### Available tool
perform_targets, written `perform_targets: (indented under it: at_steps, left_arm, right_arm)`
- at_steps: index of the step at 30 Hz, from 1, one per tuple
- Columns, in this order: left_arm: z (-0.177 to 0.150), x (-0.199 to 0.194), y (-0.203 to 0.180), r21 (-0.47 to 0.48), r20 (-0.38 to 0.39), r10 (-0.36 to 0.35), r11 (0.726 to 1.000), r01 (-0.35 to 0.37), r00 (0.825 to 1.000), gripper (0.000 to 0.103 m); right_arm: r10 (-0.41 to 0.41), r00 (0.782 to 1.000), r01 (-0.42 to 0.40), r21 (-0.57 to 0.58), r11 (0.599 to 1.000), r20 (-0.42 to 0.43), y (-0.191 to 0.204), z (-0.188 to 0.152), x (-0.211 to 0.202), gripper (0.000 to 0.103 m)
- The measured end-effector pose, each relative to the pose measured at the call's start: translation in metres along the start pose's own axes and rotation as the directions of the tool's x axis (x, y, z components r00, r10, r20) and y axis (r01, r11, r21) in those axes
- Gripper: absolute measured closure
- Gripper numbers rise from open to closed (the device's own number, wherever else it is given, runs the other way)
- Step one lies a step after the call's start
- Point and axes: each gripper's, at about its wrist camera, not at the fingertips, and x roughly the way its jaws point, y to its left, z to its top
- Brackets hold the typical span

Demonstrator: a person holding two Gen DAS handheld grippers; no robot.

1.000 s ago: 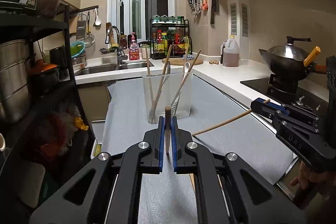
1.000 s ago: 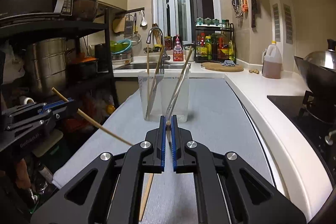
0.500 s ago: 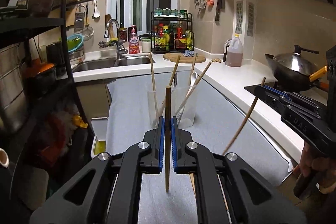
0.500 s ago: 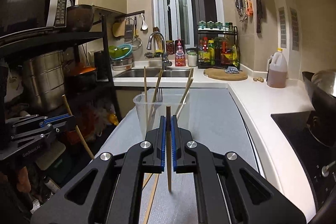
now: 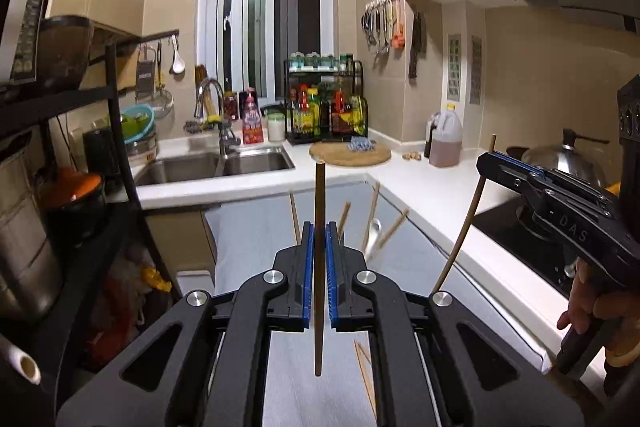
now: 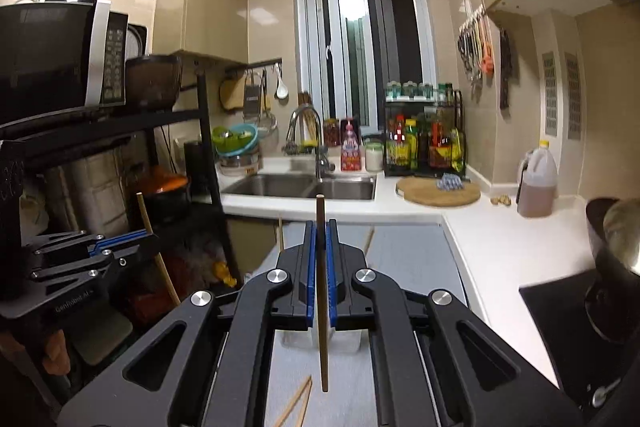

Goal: Organize utensils
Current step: 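Lift both held chopsticks over the container and lower them in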

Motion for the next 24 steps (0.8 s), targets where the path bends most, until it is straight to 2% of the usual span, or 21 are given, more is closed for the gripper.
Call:
perform_targets:
  at_steps: [5, 11, 17, 24]
  left_arm:
    - [0.037, 0.012, 0.003, -0.009, 0.078, -0.001, 1.000, 0.001, 0.997, 0.097]
    - [0.061, 0.040, 0.002, -0.011, 0.129, -0.007, 1.000, 0.009, 0.992, 0.097]
    - [0.059, 0.083, 0.005, -0.026, 0.111, -0.021, 0.999, 0.024, 0.994, 0.097]
    - [0.043, 0.124, 0.012, -0.041, 0.050, -0.009, 0.999, 0.011, 0.999, 0.097]
  right_arm:
    - [-0.001, 0.998, 0.003, -0.023, 1.000, 0.069, 0.005, 0.030, 0.015, 0.098]
    - [-0.006, 0.994, 0.009, -0.032, 0.999, 0.110, 0.003, 0.052, 0.046, 0.098]
    - [-0.018, 0.992, 0.023, -0.038, 0.999, 0.121, -0.002, 0.051, 0.079, 0.098]
    - [-0.024, 0.998, 0.026, -0.031, 0.999, 0.060, -0.012, 0.029, 0.113, 0.098]
